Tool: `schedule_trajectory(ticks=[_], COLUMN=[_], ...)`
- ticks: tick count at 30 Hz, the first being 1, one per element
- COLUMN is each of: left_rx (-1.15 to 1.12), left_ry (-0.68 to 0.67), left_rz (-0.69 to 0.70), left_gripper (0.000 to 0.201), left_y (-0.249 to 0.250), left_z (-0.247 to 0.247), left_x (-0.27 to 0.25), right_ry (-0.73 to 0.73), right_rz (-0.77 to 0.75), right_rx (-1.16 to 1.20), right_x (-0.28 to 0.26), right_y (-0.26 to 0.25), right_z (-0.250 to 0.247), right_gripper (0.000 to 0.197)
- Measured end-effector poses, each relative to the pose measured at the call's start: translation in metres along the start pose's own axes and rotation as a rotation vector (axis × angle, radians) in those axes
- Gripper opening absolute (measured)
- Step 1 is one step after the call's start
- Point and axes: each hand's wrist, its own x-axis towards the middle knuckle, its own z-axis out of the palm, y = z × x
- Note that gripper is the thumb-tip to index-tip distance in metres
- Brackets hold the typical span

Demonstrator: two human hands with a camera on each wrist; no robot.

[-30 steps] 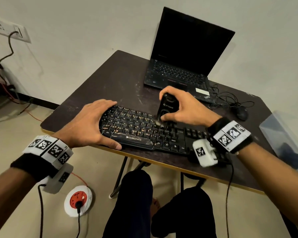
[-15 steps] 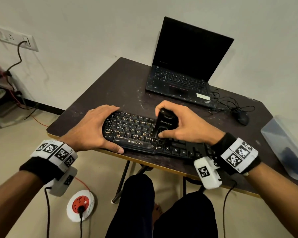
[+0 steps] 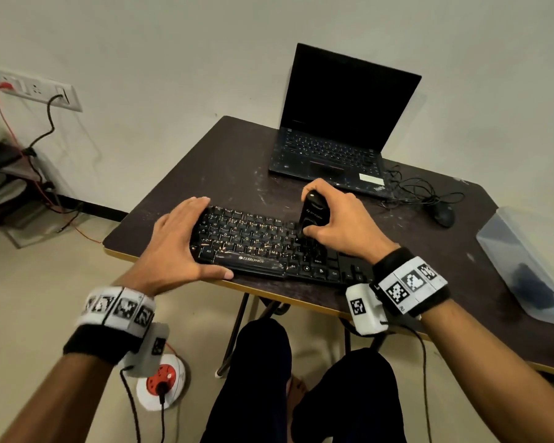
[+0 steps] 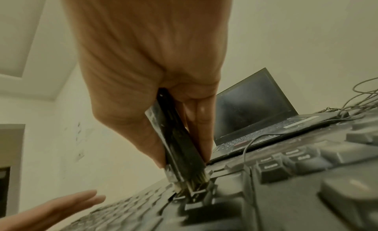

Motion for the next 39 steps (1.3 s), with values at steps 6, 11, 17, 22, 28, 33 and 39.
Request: schedule_trajectory(ticks=[6,11,17,22,28,33,39], left_rx=[-0.049,0.017,0.005,0.043,0.139,0.175,0.231], left_ry=[0.259,0.401,0.521,0.517,0.503,0.527,0.477], left_rz=[-0.084,-0.141,-0.193,-0.189,-0.189,-0.204,-0.164], left_gripper=[0.124,0.113,0.105,0.105,0.112,0.119,0.114], left_y=[0.011,0.018,0.031,0.030,0.029,0.031,0.025], left_z=[0.024,0.060,0.079,0.081,0.080,0.083,0.080], left_x=[-0.030,-0.061,-0.067,-0.069,-0.068,-0.064,-0.069], right_ry=[-0.104,0.107,0.037,0.060,0.111,0.066,0.135], right_rz=[-0.080,0.058,-0.050,0.047,0.032,-0.011,0.057], right_rx=[0.193,0.160,0.124,0.214,0.176,0.171,0.177], right_x=[-0.037,-0.039,-0.047,-0.045,-0.051,-0.063,-0.071], right_y=[-0.022,-0.010,-0.021,-0.016,-0.023,-0.034,-0.035], right_z=[0.010,0.006,0.015,0.006,0.012,0.020,0.021], right_gripper=[0.052,0.052,0.051,0.050,0.049,0.050,0.049])
